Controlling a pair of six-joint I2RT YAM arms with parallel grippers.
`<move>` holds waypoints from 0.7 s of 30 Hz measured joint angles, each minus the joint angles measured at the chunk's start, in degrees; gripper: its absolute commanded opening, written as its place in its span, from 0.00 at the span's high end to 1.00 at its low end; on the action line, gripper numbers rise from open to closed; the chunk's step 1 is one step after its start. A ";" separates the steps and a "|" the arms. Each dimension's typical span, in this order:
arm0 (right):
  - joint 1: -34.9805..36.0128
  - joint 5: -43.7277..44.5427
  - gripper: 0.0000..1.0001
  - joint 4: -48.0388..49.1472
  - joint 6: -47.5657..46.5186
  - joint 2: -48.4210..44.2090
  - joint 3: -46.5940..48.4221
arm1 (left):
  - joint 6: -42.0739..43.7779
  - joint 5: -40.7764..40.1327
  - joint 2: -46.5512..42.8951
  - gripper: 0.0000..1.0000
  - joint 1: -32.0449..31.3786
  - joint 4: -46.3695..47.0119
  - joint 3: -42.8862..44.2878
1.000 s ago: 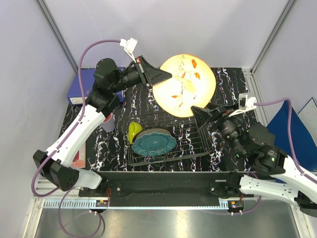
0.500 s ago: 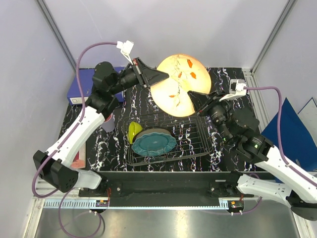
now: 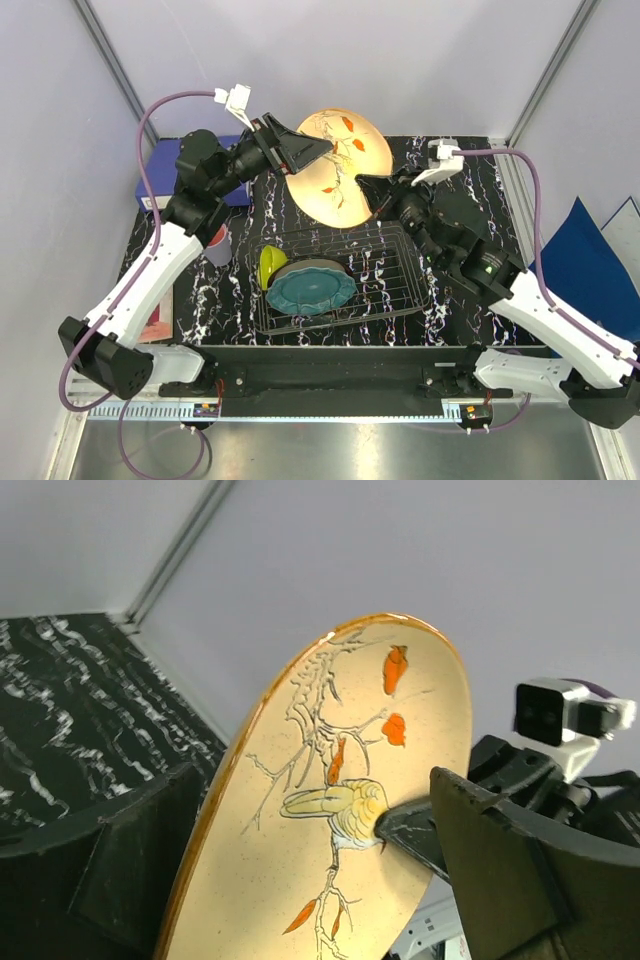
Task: Unload the mixed dishes from the dish rack
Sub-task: Pick up the plate from the dish rack, then place the plate at the center of the board.
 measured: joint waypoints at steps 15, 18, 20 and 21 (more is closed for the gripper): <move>-25.99 -10.36 1.00 -15.98 3.30 13.73 11.89 | -0.07 -35.98 -15.30 0.01 4.48 -17.18 -3.69; -35.93 -15.89 1.00 -17.99 7.58 21.62 19.63 | -0.39 -41.20 -20.11 0.01 5.75 -19.02 -7.41; -41.35 -20.13 1.00 -19.80 10.16 28.57 26.93 | -0.44 -42.73 -22.29 0.01 5.84 -20.17 -9.14; -43.67 -21.73 1.00 -20.09 11.39 32.00 30.38 | -0.39 -42.95 -22.69 0.01 5.84 -20.72 -9.55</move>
